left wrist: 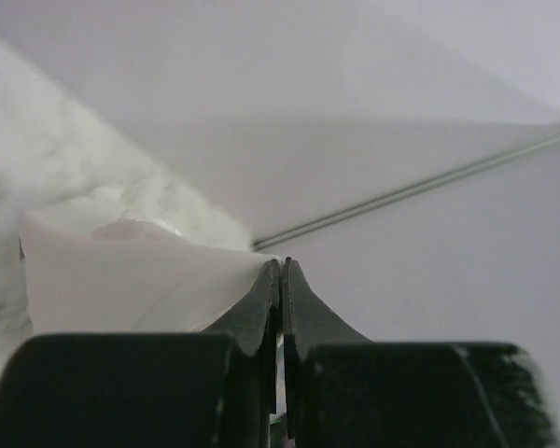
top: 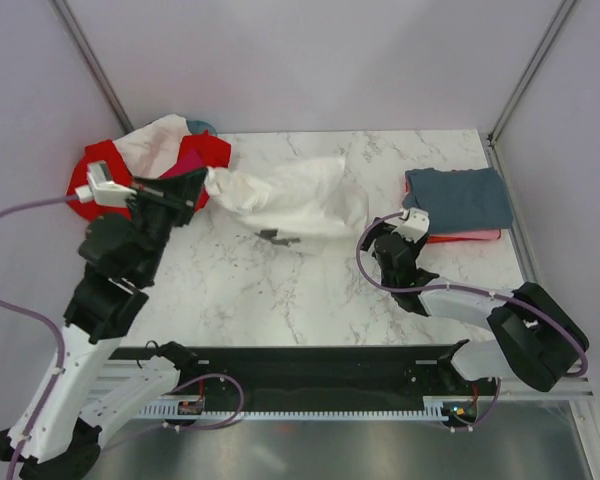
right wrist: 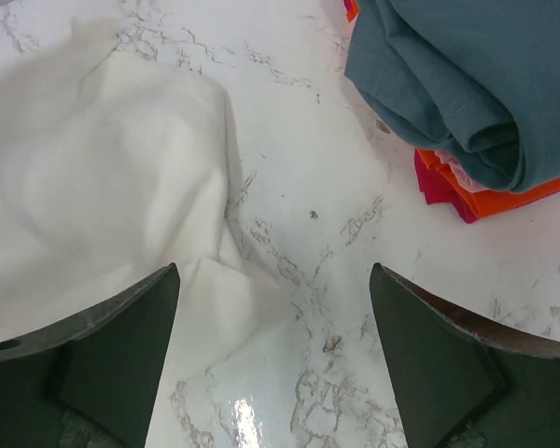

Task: Fold and stack the t-shirts
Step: Move the tshirt to the center of the board, then flatten the tshirt out

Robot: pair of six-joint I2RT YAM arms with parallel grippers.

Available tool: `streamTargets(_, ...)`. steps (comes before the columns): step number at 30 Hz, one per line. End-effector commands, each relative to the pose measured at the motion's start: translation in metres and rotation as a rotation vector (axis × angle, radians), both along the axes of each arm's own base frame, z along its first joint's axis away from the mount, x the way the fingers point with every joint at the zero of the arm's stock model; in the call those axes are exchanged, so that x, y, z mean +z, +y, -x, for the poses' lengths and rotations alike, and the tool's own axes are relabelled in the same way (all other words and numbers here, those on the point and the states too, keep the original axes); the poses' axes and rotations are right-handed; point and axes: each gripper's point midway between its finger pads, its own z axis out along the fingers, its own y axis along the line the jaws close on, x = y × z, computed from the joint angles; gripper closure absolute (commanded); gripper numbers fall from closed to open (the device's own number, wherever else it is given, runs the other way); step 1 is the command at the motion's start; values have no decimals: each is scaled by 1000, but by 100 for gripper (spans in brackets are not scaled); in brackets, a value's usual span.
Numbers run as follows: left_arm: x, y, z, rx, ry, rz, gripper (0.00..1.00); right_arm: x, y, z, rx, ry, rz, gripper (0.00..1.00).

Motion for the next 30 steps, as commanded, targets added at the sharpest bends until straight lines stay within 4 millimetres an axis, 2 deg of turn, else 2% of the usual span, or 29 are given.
streamTargets(1, -117, 24, -15, 157, 216, -94, 98, 9, -2, 0, -14, -35, -44, 9)
streamTargets(2, -157, 25, -14, 164, 282, -136, 97, 11, -2, 0, -15, -39, -45, 9)
streamTargets(3, -177, 32, -7, 181, 321, -163, 95, 10, -3, 1, -18, -37, -42, 9)
streamTargets(4, -187, 40, 3, 194, 332, -169, 92, 11, -3, 1, -19, -36, -43, 9)
streamTargets(5, -210, 45, 7, 209, 376, -194, 82, 11, -2, 0, -17, -38, -43, 9)
streamTargets(6, -220, 54, 12, 243, 395, -208, 74, 11, -2, 0, -13, -36, -40, 9)
streamTargets(7, -230, 64, 22, 264, 418, -224, 62, 11, -1, 0, -8, -34, -41, 9)
streamTargets(8, -237, 69, 25, 280, 431, -249, 40, 9, 0, -1, -5, -28, -35, 9)
streamTargets(10, -245, 78, 28, 311, 467, -325, 19, 9, 3, -3, 8, -22, -28, 9)
streamTargets(11, -239, 80, 29, 312, 470, -366, 16, 4, 8, -4, 33, -7, -22, 9)
streamTargets(13, -242, 75, 24, 287, 509, -435, 16, 4, 17, -9, 65, 10, -4, 11)
streamTargets(14, -245, 68, 16, 263, 544, -507, 15, -4, 21, -10, 82, 37, 8, 13)
streamTargets(15, -249, 60, 13, 219, 565, -539, 14, 0, 24, -15, 85, 37, 10, 16)
streamTargets(17, -261, 44, 1, 150, 620, -626, 13, -8, 26, -15, 90, 73, 31, 23)
streamTargets(20, -269, 22, -9, 37, 653, -689, 13, -11, 29, -17, 105, 89, 32, 33)
streamTargets(21, -279, 10, -15, -15, 678, -715, 13, -12, 31, -17, 115, 92, 26, 37)
streamTargets(25, -287, -19, -31, -142, 668, -758, 13, -14, 27, -20, 105, 98, -4, 38)
streamTargets(27, -282, -38, -39, -218, 625, -752, 13, -15, 25, -18, 109, 96, -34, 39)
streamTargets(28, -291, -46, -42, -246, 637, -769, 13, -13, 25, -20, 117, 84, -62, 40)
streamTargets(29, -292, -51, -45, -259, 630, -777, 13, -8, 24, -20, 121, 68, -84, 40)
streamTargets(30, -293, -55, -49, -266, 629, -782, 13, -11, 21, -17, 121, 70, -93, 40)
